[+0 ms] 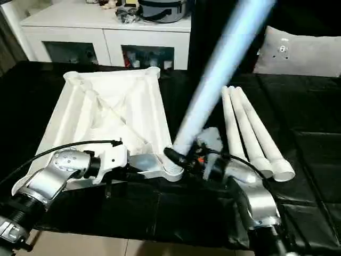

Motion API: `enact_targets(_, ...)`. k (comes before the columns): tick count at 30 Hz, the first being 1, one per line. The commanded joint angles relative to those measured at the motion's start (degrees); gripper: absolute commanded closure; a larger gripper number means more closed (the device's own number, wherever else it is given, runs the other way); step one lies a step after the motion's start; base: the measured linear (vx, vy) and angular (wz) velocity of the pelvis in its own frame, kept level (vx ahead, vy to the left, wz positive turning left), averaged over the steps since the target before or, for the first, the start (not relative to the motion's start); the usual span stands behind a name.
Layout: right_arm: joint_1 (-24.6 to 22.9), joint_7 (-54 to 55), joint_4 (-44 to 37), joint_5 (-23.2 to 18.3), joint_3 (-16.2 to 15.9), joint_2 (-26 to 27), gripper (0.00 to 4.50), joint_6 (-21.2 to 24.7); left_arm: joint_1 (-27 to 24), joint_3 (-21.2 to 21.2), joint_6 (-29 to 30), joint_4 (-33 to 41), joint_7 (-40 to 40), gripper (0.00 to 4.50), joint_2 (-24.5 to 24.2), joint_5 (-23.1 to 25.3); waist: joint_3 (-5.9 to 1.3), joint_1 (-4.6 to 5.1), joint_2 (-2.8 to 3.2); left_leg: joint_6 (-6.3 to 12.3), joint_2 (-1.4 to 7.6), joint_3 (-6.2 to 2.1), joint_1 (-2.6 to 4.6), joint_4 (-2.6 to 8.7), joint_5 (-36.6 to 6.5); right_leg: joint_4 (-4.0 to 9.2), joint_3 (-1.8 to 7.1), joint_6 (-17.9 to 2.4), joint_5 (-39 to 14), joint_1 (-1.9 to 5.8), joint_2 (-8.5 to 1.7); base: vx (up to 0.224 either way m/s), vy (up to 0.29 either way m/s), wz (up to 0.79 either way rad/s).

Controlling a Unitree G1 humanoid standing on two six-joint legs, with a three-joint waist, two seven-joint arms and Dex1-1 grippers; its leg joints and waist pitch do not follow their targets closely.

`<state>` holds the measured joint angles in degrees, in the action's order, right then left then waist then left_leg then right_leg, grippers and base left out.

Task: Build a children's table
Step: Insert table leg to table base, then rotate leg to tighten

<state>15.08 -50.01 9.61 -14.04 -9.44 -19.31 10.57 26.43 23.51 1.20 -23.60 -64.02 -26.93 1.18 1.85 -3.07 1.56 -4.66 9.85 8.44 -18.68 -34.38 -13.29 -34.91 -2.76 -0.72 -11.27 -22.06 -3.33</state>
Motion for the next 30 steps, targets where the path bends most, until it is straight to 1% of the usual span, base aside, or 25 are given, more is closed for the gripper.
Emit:
enact_targets(1,-1.6,0.4,6.0,5.6,-3.6,-1.4,2.61,2.6,-0.4,2.0,-0.7,0.5,-0.9,4.50,-0.2,1.7,-1.43,0.40,0.06,0.70,2.60,-0.61,-0.63,5.25,-16.9,6.16,2.88,-7.6,-28.2,1.62,-4.61,0.000,0.000,0.00)
enact_targets(2,-1.0,0.1,6.4,5.7,-3.9,-1.4,2.61,2.9,-0.3,2.2,-0.9,0.4,-1.1,4.50,-0.3,1.8,-1.37,0.48,0.14,0.56,2.63,-0.87,-0.55,5.41,-18.3,6.23,2.77,-6.8,-30.6,1.60,-4.68,0.000,0.000,0.00)
enact_targets(3,-0.6,0.0,6.7,5.7,-4.1,-1.5,2.61,2.9,-0.2,2.3,-1.0,0.3,-1.3,4.50,-0.4,2.0,-1.36,0.63,0.09,0.52,2.69,-0.97,-0.42,5.47,-19.2,6.42,2.78,-6.3,-31.8,1.41,-4.71,0.000,0.000,0.00)
enact_targets(5,0.2,-0.8,7.0,5.7,-4.7,-1.7,2.61,3.8,0.0,2.5,-1.2,0.3,-1.7,4.50,-0.5,2.2,-1.41,0.76,-0.03,0.59,2.74,-1.01,-0.44,5.51,-19.2,6.46,2.86,-6.2,-31.4,1.38,-4.72,0.000,0.000,0.00)
enact_targets(6,1.4,-3.4,7.3,5.7,-6.3,-2.4,2.61,5.6,0.6,2.8,-1.5,-0.1,-2.4,4.50,-0.6,2.4,-1.54,1.05,-0.19,0.80,2.80,-1.09,-0.63,5.58,-18.9,6.16,2.83,-7.0,-29.3,1.54,-4.61,0.000,0.000,0.00)
enact_targets(8,1.9,-5.4,7.0,5.2,-7.5,-2.9,2.61,7.4,1.4,2.9,-1.9,-0.7,-2.8,4.50,-0.6,2.7,-1.56,1.14,-0.16,1.14,2.85,-0.99,-0.61,5.51,-18.3,6.05,2.96,-7.8,-27.5,1.54,-4.57,0.000,0.000,0.00)
enact_targets(10,2.0,-5.8,6.9,5.0,-7.8,-3.0,2.61,7.8,1.7,2.8,-2.0,-1.0,-2.9,4.50,-0.5,2.8,-1.70,0.99,-0.17,1.27,2.87,-0.78,-0.56,5.41,-17.0,5.94,3.08,-8.6,-25.4,1.57,-4.63,0.000,0.000,0.00)
enact_targets(11,1.9,-5.9,7.0,5.0,-8.1,-2.8,2.61,7.8,2.4,2.7,-2.1,-1.7,-3.2,4.50,-0.3,2.9,-1.75,0.96,-0.22,1.32,2.88,-0.73,-0.66,5.45,-16.1,5.83,3.10,-9.1,-23.8,1.70,-4.58,0.000,0.000,0.00)
enact_targets(12,1.7,-5.7,7.0,5.1,-8.1,-2.6,2.61,7.7,2.8,2.6,-2.2,-2.2,-3.3,4.50,-0.3,2.9,-1.76,0.93,-0.23,1.27,2.87,-0.67,-0.63,5.44,-16.0,5.77,3.09,-9.4,-23.1,1.69,-4.53,0.000,0.000,0.00)
enact_targets(13,1.5,-5.5,6.9,5.0,-8.1,-2.4,2.61,7.9,3.2,2.5,-2.3,-2.6,-3.3,4.50,-0.3,2.9,-1.75,0.95,-0.33,1.02,2.85,-0.68,-0.73,5.51,-16.0,5.65,3.04,-9.6,-22.6,1.89,-4.56,0.000,0.000,0.00)
enact_targets(15,1.0,-4.3,6.8,5.0,-8.3,-1.8,2.61,8.3,3.5,2.2,-1.8,-2.8,-3.5,4.50,-0.3,2.7,-1.68,0.94,-0.31,0.85,2.86,-0.72,-0.67,5.57,-16.6,5.77,3.03,-9.4,-23.9,1.83,-4.64,0.000,0.000,0.00)
enact_targets(16,0.7,-3.4,6.6,5.0,-8.2,-1.4,2.61,8.7,3.3,2.0,-1.1,-2.5,-3.3,4.50,-0.4,2.6,-1.66,0.94,-0.17,0.74,2.88,-0.79,-0.67,5.63,-16.8,5.77,3.01,-9.3,-24.4,1.83,-4.68,0.000,0.000,0.00)
enact_targets(18,0.1,-1.4,5.8,5.1,-8.0,-0.5,2.61,9.5,2.7,1.5,0.5,-1.6,-2.5,4.50,-0.4,2.3,-1.56,1.14,-0.43,0.34,2.95,-0.90,-0.68,5.81,-17.8,5.94,3.03,-8.5,-26.3,1.72,-4.71,0.000,0.000,0.00)
enact_targets(19,-0.3,0.6,5.5,5.5,-7.6,0.3,2.61,9.9,2.0,1.2,2.1,-0.7,-1.5,4.50,-0.3,2.2,-1.53,1.14,-0.38,0.32,2.95,-0.98,-0.67,5.85,-18.1,6.00,3.02,-8.2,-27.0,1.66,-4.74,0.000,0.000,0.00)
enact_targets(20,-0.7,3.5,5.4,5.9,-6.9,1.5,2.61,10.5,0.9,0.2,4.1,0.5,0.4,4.50,0.3,1.8,-1.39,1.27,-0.33,0.03,2.96,-1.00,-0.61,5.93,-19.1,6.16,3.05,-7.7,-28.5,1.43,-4.74,0.000,0.000,0.00)
enact_targets(21,-1.0,6.9,5.4,6.4,-6.0,3.1,2.61,11.1,-0.6,-0.9,6.9,2.2,2.5,4.50,1.0,1.1,-1.24,1.41,-0.37,-0.37,2.95,-1.13,-0.59,6.04,-20.6,6.34,2.98,-7.1,-30.9,1.22,-4.81,0.000,0.000,0.00)
enact_targets(22,-1.1,10.9,5.8,7.1,-5.0,4.8,2.61,11.7,-2.3,-1.9,10.3,4.6,5.0,4.50,1.8,1.0,-1.20,1.56,-0.46,-0.70,2.94,-1.22,-0.58,6.06,-21.3,6.38,2.98,-6.6,-32.3,1.21,-4.87,0.000,0.000,0.00)
enact_targets(23,-1.2,13.6,6.1,7.6,-4.3,6.0,2.61,12.2,-3.6,-2.6,12.9,6.4,6.8,4.50,2.3,0.9,-0.97,1.94,-0.57,-1.15,2.87,-1.51,-0.65,6.18,-22.9,6.64,2.78,-5.2,-36.3,1.07,-5.00,0.000,0.000,0.00)
enact_targets(24,-0.9,16.6,6.8,8.4,-3.8,7.2,2.61,12.4,-5.0,-3.2,15.4,8.5,8.7,4.50,3.1,0.9,-0.82,2.42,-0.44,-1.56,2.68,-1.74,-0.41,6.10,-24.9,7.13,2.48,-3.7,-40.5,0.57,-5.03,0.000,0.000,0.00)
enact_targets(25,-0.5,19.4,7.7,8.9,-3.1,8.5,2.61,12.4,-6.4,-3.7,18.0,10.7,10.5,4.50,4.0,0.9,-0.63,3.09,-0.46,-1.30,2.26,-1.92,0.14,5.79,-27.6,8.12,1.86,-1.8,-44.6,-0.04,-4.76,0.000,0.000,0.00)
enact_targets(26,0.1,21.2,8.5,9.0,-2.5,9.4,2.61,12.4,-7.1,-4.1,19.6,12.0,11.9,4.50,5.0,0.8,-0.64,3.45,-0.13,-1.46,2.26,-2.14,0.32,5.76,-28.9,8.18,1.56,-1.5,-45.2,-0.09,-4.86,-0.055,0.032,-0.08)
enact_targets(27,2.4,28.4,12.0,9.4,-0.1,12.8,2.61,11.9,-9.9,-5.4,25.6,16.8,17.2,4.50,9.0,0.5,-0.54,4.61,-0.27,-1.55,2.48,-2.53,-0.01,6.09,-30.5,8.30,0.69,-2.0,-43.3,0.35,-4.90,-0.055,0.032,-0.08)
enact_targets(28,3.4,31.0,13.5,9.5,0.8,14.0,2.61,11.6,-10.9,-5.8,27.7,18.5,19.1,4.50,10.5,0.5,-0.55,5.04,0.29,-1.52,2.63,-2.94,-0.17,6.35,-31.8,8.27,0.06,-2.0,-41.9,0.76,-4.87,-0.045,0.061,-0.15)
enact_targets(29,3.4,31.0,13.5,9.5,0.8,14.0,2.61,11.6,-10.9,-5.8,27.7,18.5,19.1,4.50,10.5,0.5,-0.35,5.48,0.25,-1.47,2.73,-3.02,-0.15,6.65,-33.6,8.49,-0.50,-1.7,-41.0,0.94,-4.58,-0.014,0.062,-0.13)
enact_targets(30,5.1,34.1,15.4,9.8,1.4,15.5,2.61,11.5,-11.7,-5.5,30.2,20.6,22.2,4.50,13.3,1.6,-0.38,6.01,0.57,-0.86,2.63,-3.31,0.04,6.86,-36.2,8.64,-0.72,-1.6,-39.3,1.11,-4.79,-0.014,0.062,-0.13)
